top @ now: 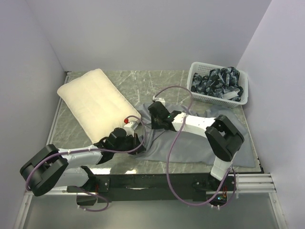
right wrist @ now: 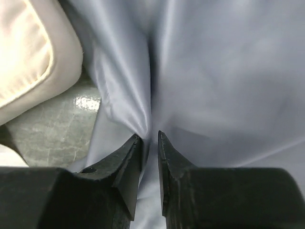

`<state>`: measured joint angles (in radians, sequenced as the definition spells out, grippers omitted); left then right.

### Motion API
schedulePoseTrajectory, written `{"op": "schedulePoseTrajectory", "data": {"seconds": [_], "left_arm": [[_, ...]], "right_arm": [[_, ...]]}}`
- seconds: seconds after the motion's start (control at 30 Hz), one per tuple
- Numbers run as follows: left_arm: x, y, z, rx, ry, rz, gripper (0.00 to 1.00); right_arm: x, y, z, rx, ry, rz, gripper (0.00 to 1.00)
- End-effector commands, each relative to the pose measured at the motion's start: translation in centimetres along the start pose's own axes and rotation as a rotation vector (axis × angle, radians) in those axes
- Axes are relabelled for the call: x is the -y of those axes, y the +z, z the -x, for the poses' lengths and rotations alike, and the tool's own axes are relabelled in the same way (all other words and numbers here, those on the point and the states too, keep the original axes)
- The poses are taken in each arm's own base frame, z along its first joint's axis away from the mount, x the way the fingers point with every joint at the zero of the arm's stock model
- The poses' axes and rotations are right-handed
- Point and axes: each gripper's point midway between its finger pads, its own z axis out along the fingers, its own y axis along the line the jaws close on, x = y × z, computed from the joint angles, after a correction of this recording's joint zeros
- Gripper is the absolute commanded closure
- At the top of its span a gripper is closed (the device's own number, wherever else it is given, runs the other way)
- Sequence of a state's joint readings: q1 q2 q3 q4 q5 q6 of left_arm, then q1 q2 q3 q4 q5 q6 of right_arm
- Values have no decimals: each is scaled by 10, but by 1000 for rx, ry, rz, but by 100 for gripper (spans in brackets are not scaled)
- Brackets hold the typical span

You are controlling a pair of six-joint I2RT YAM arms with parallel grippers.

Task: Put the pillow into the pillowcase

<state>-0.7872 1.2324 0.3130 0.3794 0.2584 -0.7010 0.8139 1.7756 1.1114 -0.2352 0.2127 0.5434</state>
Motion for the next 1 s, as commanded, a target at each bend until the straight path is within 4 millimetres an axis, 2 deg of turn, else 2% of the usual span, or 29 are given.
{"op": "schedulePoseTrajectory", "data": {"seconds": [0.0,0.07,0.3,0.53,0.6,0.73,0.9,0.97], "left_arm": [[-4,-2,-3,7,-15,19,90],[-6,-2,-5,4,-22,25,89],[-8,-1,-7,-2,-34,36,82],[-7,3,-5,-4,-43,34,82],[-6,4,-4,-1,-41,25,82],[0,6,1,10,-39,6,81],[10,7,6,17,-27,-42,81],[12,8,6,17,-25,-54,81]], "right_arm": [[1,-11,24,64,90,89,74],[2,-10,21,54,107,124,69],[6,-8,19,62,86,112,66],[-10,-35,31,129,57,153,60],[-14,-42,34,140,53,157,56],[-25,-52,27,126,42,149,53],[-27,-56,9,85,38,94,54],[-26,-55,2,73,45,87,50]]}}
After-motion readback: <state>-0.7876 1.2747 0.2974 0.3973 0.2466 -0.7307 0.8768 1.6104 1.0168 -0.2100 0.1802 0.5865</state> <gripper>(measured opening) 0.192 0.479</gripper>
